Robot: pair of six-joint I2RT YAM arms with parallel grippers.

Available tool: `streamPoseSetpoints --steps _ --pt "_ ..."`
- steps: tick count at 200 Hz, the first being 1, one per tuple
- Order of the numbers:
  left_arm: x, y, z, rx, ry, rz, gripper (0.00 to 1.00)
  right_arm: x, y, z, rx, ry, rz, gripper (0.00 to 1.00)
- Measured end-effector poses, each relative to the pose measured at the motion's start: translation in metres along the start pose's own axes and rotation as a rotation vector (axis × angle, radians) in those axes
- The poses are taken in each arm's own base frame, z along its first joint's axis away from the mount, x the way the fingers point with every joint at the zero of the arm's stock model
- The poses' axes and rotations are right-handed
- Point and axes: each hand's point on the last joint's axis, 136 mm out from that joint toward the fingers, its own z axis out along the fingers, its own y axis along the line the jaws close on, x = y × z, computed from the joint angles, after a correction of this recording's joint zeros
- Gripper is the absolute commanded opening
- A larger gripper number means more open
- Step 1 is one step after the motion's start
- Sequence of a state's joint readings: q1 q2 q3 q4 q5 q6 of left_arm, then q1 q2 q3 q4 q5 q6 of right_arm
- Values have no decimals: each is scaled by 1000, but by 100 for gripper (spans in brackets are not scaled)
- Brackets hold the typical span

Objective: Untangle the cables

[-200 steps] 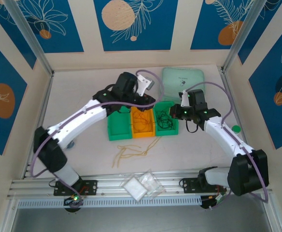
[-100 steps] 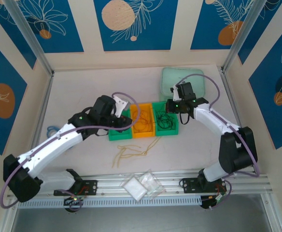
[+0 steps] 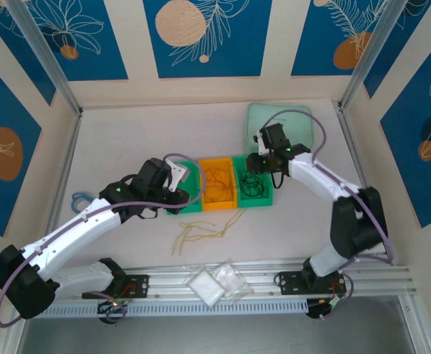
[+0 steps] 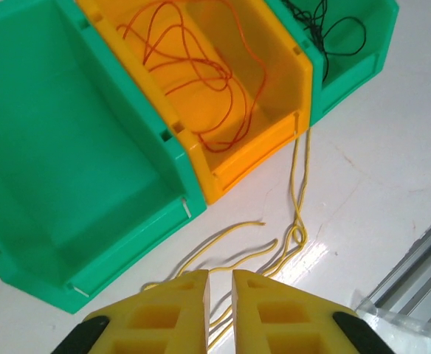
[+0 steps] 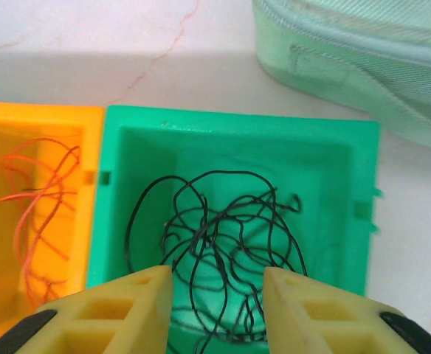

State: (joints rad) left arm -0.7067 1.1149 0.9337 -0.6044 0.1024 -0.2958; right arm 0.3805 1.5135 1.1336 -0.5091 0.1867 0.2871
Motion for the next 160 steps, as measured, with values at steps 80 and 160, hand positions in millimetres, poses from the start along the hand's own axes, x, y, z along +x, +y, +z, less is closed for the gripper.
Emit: streamPoseSetpoints --steps 80,160 --pt "53 12 12 -15 129 -112 13 63 73 -98 -297 -28 -175 35" --pt "129 16 21 15 304 -329 23 144 97 -71 -378 244 -186 34"
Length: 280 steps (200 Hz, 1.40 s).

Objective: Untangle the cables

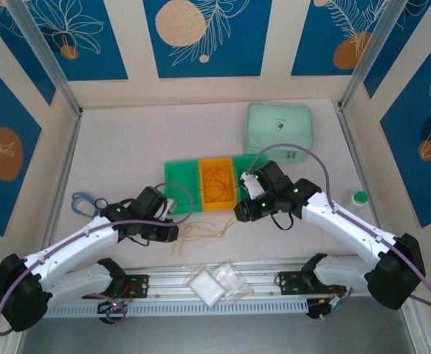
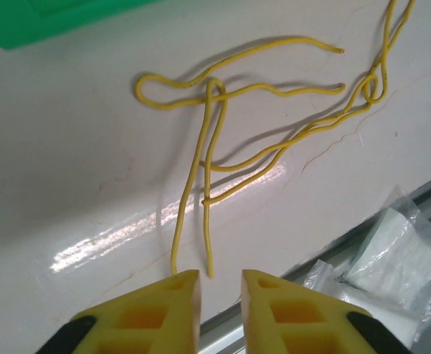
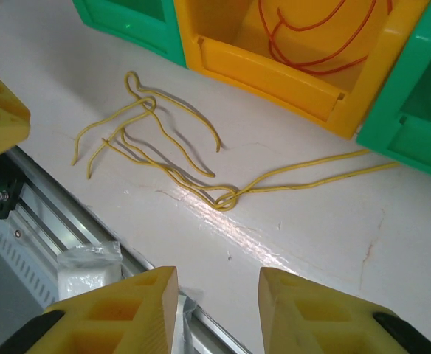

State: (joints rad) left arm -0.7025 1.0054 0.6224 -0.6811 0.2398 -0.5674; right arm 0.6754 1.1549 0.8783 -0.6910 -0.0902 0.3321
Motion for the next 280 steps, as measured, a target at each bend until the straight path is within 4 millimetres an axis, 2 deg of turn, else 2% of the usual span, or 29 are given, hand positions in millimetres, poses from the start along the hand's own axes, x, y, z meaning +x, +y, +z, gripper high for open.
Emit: streamPoseSetpoints --steps 50,108,134,168,256,265,280 --pt "14 9 23 -11 83 -54 25 -3 4 4 -16 -3 0 34" --pt "13 14 41 -31 120 -64 25 -4 5 4 -18 -8 -2 34" --pt "14 17 44 -47 131 -67 25 -5 5 4 -18 -10 -3 34" --pt "13 20 45 -65 125 -55 19 -7 6 4 -20 -17 -5 34" --pt "10 22 52 -66 118 -38 18 -7 6 4 -21 -21 -7 34" --pt "10 23 54 -66 120 -39 15 -8 6 4 -21 -22 -7 34" --pt "11 23 56 -64 127 -38 2 -8 6 4 -21 -22 -7 34"
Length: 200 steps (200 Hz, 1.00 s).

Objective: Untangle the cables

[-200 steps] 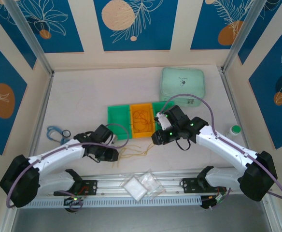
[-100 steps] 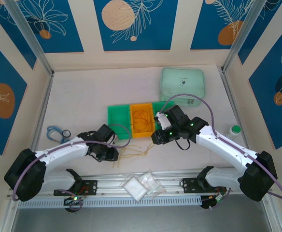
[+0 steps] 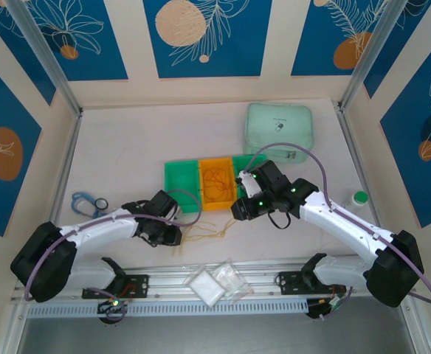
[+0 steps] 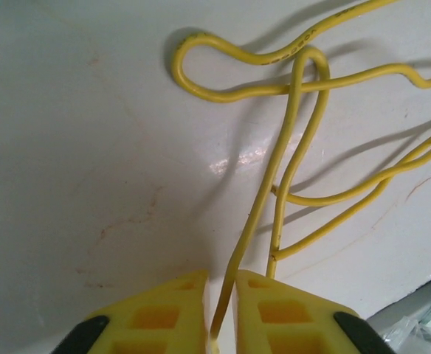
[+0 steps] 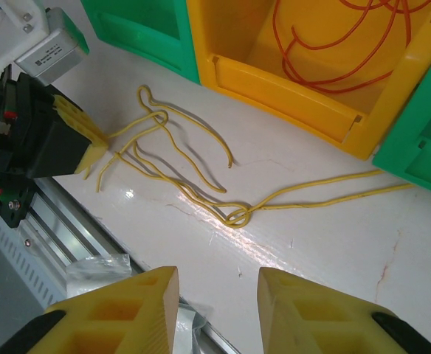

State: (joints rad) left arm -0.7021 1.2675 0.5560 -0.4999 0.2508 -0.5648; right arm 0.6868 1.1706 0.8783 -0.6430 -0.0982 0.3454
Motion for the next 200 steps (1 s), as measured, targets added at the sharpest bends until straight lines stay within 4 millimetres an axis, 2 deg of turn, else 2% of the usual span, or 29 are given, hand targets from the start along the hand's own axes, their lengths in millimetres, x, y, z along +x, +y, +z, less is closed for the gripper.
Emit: streamPoseSetpoints --steps 40,65,104,138,200 --pt "-1 -1 2 3 1 14 0 0 0 0 0 0 0 33" --pt "-2 -1 -6 3 -23 29 0 0 0 1 0 -1 1 33" --pt "-11 -8 -36 4 -117 87 0 -2 1 1 -9 -9 0 33" --pt "-23 -20 -66 9 -187 141 0 -9 11 0 -61 -34 -16 32" --pt "-33 -32 -94 20 -251 207 0 -23 37 -3 -203 -90 -64 33"
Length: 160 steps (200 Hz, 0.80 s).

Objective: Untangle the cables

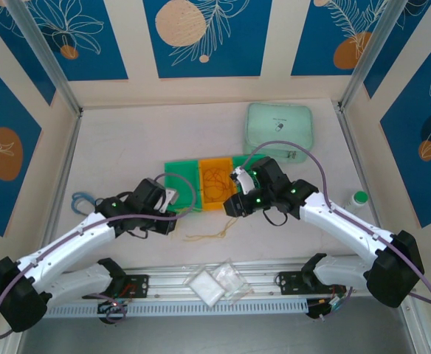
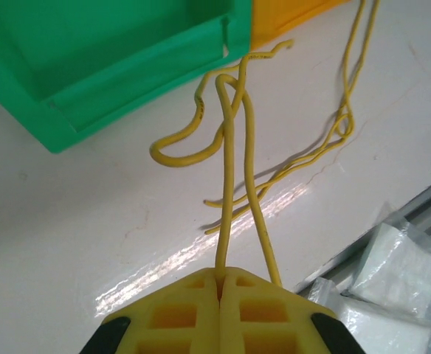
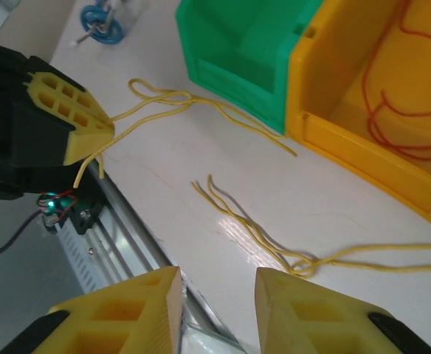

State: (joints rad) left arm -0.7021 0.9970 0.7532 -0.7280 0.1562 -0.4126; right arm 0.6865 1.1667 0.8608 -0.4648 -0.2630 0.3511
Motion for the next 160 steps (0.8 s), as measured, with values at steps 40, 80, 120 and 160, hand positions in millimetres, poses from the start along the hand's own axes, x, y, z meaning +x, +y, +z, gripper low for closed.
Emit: streamPoseSetpoints --steps 40,80,120,160 --pt "-14 -16 -12 62 -38 61 0 -8 17 0 -91 -25 -45 33" --pt "-25 -33 -26 126 -66 106 0 -11 22 4 -128 -25 -64 33" --pt "-28 -41 -37 165 -99 119 0 -20 32 2 -176 -56 -91 33" --pt "-29 -48 -41 202 -111 128 0 -31 43 -4 -233 -98 -105 34"
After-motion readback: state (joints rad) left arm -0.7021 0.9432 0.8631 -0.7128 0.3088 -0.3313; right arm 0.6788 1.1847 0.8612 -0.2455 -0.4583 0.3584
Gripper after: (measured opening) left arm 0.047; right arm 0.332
